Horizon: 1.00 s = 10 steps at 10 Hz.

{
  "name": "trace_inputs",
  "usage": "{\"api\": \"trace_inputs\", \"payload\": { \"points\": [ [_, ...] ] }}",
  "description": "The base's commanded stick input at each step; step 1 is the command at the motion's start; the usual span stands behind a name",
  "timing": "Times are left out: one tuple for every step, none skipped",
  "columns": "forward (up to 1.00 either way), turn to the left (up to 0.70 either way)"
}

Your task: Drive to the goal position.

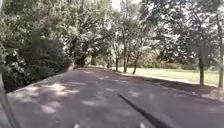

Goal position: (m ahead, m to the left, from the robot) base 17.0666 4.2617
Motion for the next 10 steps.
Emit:
{"api": "trace_inputs", "payload": {
  "points": [
    [0.70, 0.25],
    [0.70, 0.35],
    [0.70, 0.14],
    [0.70, 0.00],
    [0.70, 0.00],
    [0.70, 0.00],
    [0.70, 0.00],
    [0.70, 0.00],
    [0.70, 0.00],
    [0.70, 0.00]
  ]
}}
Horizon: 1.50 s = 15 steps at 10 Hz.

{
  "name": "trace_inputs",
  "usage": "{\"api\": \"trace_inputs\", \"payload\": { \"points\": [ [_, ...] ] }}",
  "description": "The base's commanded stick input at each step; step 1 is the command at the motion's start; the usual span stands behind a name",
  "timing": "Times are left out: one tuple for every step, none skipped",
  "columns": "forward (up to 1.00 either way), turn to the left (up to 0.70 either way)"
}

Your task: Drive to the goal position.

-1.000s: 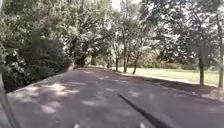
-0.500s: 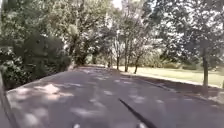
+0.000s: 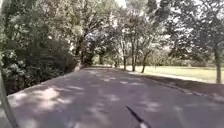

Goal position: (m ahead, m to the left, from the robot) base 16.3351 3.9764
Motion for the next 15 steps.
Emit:
{"api": "trace_inputs", "payload": {
  "points": [
    [0.70, 0.00],
    [0.70, 0.00],
    [0.70, 0.00],
    [0.70, 0.00],
    [0.70, 0.00],
    [0.70, 0.00],
    [0.70, 0.00],
    [0.70, 0.00],
    [0.70, 0.00],
    [0.70, 0.00],
    [0.70, 0.00],
    [0.70, 0.00],
    [0.70, 0.00],
    [0.70, 0.00],
    [0.70, 0.00]
  ]
}}
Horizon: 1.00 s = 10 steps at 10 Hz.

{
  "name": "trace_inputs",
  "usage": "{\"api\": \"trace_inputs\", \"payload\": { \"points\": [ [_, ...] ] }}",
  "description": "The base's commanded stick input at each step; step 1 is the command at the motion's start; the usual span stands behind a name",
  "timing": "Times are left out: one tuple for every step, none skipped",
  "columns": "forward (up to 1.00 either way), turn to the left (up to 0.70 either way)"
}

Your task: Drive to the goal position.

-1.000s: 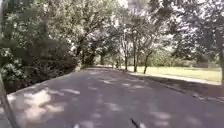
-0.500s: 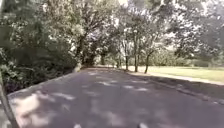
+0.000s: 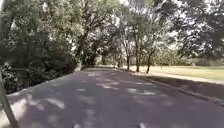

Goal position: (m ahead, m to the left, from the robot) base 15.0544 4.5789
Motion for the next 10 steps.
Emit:
{"api": "trace_inputs", "payload": {
  "points": [
    [0.70, 0.00],
    [0.70, 0.00],
    [0.70, 0.00],
    [0.70, 0.00],
    [0.70, 0.00],
    [0.70, 0.00],
    [0.70, 0.00],
    [0.70, 0.00],
    [0.70, 0.00],
    [0.70, 0.00]
  ]
}}
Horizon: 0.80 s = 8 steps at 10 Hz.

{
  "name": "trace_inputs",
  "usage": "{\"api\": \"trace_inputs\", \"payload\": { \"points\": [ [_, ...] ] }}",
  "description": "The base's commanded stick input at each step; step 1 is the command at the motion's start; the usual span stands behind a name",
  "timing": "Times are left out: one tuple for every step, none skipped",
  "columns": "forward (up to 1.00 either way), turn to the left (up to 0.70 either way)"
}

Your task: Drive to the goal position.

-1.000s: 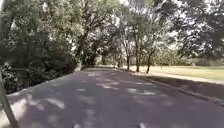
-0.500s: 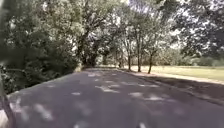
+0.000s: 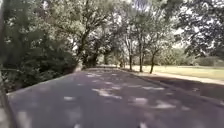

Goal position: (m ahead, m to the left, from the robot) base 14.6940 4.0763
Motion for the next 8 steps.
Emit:
{"api": "trace_inputs", "payload": {
  "points": [
    [0.70, 0.00],
    [0.70, 0.00],
    [0.70, 0.00],
    [0.70, 0.00],
    [0.70, 0.00],
    [0.70, 0.00],
    [0.70, 0.00],
    [0.70, 0.00]
  ]
}}
